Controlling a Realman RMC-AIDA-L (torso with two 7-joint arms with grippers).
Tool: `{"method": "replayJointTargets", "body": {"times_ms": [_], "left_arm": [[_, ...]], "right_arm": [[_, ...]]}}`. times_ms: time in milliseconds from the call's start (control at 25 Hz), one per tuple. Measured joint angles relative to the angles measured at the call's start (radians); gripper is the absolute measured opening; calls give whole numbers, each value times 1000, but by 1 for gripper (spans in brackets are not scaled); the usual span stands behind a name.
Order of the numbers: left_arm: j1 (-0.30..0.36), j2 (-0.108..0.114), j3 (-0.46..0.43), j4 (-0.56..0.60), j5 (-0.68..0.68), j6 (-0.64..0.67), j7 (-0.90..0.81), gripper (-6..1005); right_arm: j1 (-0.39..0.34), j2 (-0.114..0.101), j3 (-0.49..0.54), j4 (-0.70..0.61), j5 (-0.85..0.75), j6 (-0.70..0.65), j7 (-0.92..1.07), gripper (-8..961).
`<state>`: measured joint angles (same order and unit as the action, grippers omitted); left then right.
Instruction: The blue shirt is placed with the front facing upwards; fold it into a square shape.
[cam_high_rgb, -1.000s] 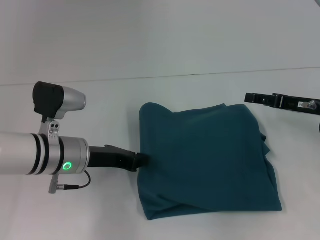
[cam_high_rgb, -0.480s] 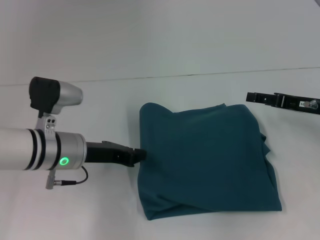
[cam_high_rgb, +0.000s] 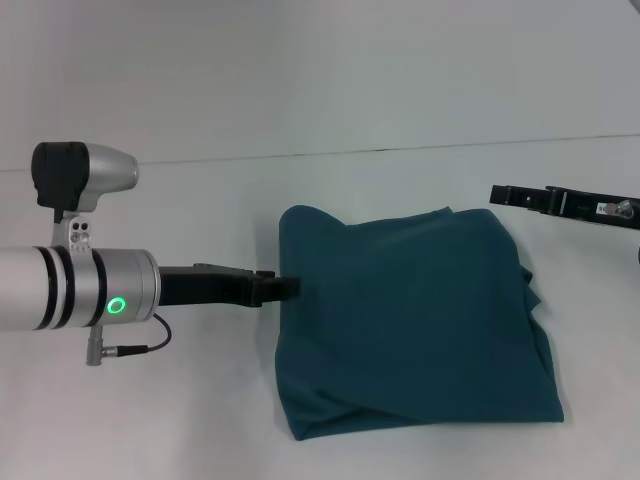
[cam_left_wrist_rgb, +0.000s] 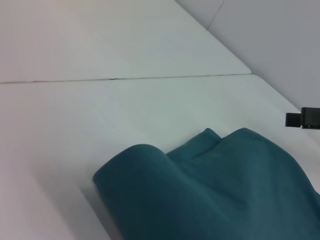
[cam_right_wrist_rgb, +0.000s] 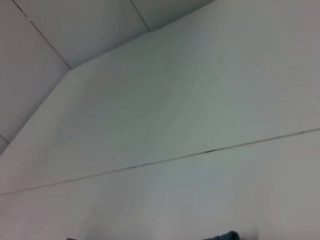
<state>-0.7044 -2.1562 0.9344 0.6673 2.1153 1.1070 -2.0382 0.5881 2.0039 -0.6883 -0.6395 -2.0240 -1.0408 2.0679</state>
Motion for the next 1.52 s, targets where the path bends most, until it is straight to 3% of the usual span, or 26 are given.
{"method": "replayJointTargets", "body": {"times_ms": [160, 480, 880, 1320, 1520], "left_arm": [[0, -4, 0, 0, -1, -9, 3, 402], [-20, -12, 57, -19, -83, 0, 47, 646], [-32, -15, 116, -63, -226, -7, 141, 659], [-116, -19, 197, -250, -291, -222, 234, 658], [-133, -19, 242, -277, -292, -244, 234, 658]], "right_arm": [[0, 1, -1, 0, 0, 0, -1, 826], [2, 5, -1, 0, -1, -1, -6, 826], [2, 6, -6, 2, -1, -2, -4, 826], [0, 23, -11, 6, -8, -2, -6, 826], [-1, 26, -14, 6, -8, -3, -6, 826]]}}
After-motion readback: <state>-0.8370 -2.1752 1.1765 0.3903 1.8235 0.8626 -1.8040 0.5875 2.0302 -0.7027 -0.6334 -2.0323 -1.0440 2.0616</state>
